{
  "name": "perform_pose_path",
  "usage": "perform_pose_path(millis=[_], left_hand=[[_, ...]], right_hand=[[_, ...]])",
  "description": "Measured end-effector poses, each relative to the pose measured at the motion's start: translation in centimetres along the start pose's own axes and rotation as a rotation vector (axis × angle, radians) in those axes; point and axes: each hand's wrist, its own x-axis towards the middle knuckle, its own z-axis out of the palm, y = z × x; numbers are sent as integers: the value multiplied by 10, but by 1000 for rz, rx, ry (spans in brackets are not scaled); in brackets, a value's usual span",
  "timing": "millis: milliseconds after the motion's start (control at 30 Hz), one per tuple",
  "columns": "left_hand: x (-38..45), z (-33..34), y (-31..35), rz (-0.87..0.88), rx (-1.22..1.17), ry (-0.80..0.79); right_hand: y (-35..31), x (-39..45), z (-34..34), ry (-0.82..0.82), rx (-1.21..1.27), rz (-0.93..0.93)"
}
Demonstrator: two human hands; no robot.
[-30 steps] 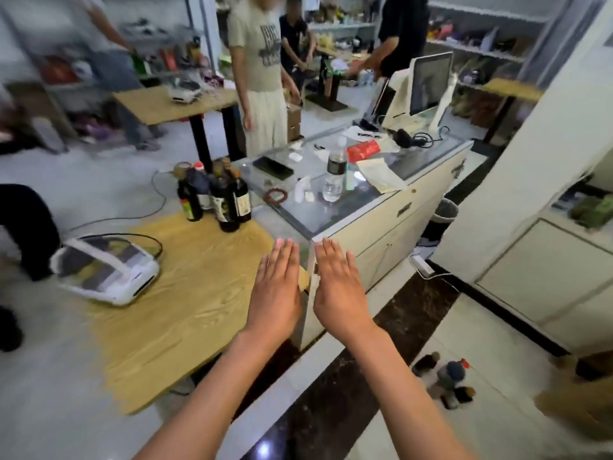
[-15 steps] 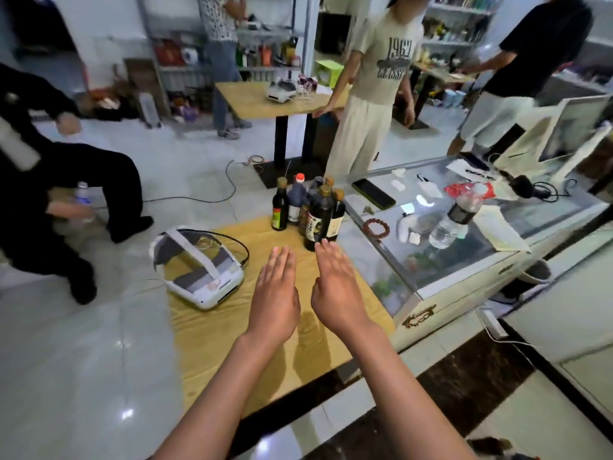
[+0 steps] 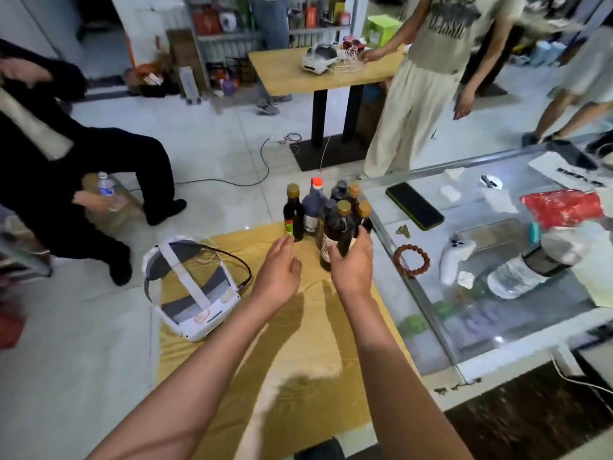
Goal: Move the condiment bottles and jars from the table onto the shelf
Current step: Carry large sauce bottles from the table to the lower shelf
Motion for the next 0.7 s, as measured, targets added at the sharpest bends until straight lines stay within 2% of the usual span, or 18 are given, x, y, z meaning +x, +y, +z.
perform_pose_path(millis=[167, 367, 467, 600, 700], left_hand=[[104, 14, 10, -177, -87, 79], [196, 32, -25, -437, -131, 177], [223, 38, -41, -444, -196, 182], [244, 55, -52, -375, -335, 123], [249, 67, -54, -366, -415, 179]], right_hand=[[0, 80, 21, 80, 91, -47], [16, 123, 47, -68, 149, -101], [29, 129, 56, 33, 136, -220], [29, 146, 56, -26, 185, -151], [41, 145, 62, -7, 169, -221]])
